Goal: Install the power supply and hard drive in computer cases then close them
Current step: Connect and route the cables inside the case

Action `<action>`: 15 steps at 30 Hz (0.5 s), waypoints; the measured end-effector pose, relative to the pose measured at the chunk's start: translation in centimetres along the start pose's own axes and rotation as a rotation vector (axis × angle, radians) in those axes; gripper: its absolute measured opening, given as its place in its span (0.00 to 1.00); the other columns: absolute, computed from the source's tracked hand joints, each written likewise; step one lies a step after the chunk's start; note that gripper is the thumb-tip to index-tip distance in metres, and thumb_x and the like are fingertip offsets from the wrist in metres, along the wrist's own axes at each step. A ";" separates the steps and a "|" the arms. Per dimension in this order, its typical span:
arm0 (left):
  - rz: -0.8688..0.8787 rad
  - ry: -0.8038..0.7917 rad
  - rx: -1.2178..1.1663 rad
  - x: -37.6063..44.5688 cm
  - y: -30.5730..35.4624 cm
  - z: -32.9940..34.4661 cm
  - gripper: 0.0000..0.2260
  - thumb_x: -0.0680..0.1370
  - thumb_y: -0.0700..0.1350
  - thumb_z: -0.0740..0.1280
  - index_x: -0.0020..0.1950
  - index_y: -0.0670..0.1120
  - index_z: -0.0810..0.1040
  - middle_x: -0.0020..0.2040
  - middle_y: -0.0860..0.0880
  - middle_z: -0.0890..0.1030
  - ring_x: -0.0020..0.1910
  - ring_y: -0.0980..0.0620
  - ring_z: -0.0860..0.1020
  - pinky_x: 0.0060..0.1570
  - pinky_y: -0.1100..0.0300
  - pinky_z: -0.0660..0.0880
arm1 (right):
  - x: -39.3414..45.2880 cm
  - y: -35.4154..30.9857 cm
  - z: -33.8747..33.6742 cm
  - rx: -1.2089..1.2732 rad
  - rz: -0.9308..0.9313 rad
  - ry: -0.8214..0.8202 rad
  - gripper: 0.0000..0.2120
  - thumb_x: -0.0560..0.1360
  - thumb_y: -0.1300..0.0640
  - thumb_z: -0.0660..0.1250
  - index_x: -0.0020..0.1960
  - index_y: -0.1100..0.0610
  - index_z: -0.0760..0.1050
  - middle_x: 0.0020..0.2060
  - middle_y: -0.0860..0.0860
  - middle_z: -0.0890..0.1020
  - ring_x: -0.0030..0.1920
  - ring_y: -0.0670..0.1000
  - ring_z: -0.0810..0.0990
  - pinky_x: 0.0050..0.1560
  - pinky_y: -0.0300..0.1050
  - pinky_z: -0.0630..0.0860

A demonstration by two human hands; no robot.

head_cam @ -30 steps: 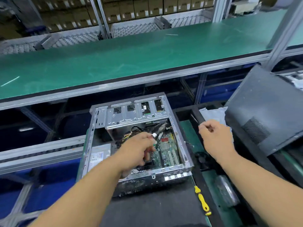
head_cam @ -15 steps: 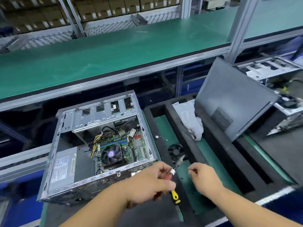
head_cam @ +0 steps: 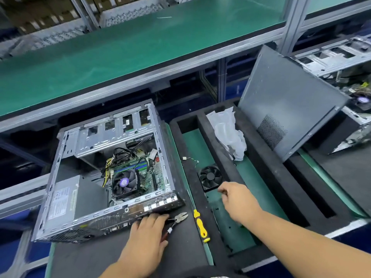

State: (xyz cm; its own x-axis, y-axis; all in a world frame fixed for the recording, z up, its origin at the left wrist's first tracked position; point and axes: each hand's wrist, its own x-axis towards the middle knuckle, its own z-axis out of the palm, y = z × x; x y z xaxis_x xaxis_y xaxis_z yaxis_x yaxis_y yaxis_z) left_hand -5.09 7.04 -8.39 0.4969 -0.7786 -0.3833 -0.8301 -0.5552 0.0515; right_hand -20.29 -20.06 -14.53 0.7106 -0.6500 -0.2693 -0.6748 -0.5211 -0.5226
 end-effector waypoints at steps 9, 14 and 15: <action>0.137 0.267 -0.028 0.4 3.0 -1.0 0.19 0.69 0.56 0.78 0.58 0.55 0.81 0.50 0.56 0.80 0.46 0.49 0.81 0.44 0.53 0.76 | 0.2 1.9 -0.5 0.108 0.022 -0.014 0.11 0.80 0.55 0.65 0.58 0.41 0.78 0.44 0.38 0.80 0.34 0.37 0.78 0.32 0.35 0.74; 0.171 0.174 -0.418 3.0 6.4 -5.1 0.06 0.79 0.55 0.65 0.55 0.59 0.79 0.46 0.64 0.79 0.45 0.62 0.78 0.48 0.66 0.73 | -0.4 2.2 -0.5 0.548 0.127 0.021 0.10 0.79 0.60 0.68 0.50 0.43 0.79 0.41 0.46 0.83 0.31 0.47 0.83 0.38 0.49 0.85; 0.150 0.155 -0.510 3.5 7.3 -5.9 0.06 0.79 0.54 0.66 0.54 0.60 0.79 0.44 0.64 0.80 0.44 0.62 0.79 0.47 0.67 0.74 | -0.5 2.1 -0.7 0.647 0.158 0.042 0.11 0.78 0.61 0.69 0.49 0.44 0.79 0.42 0.48 0.83 0.31 0.48 0.82 0.36 0.49 0.84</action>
State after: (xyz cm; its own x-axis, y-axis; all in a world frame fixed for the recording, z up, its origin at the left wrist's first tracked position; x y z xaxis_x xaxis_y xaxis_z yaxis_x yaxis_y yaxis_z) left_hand -7.89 -1.43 -3.87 0.4458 -0.8727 -0.1992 -0.6859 -0.4760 0.5504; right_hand -22.26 -21.24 -14.90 0.5960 -0.7189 -0.3578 -0.5055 0.0104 -0.8628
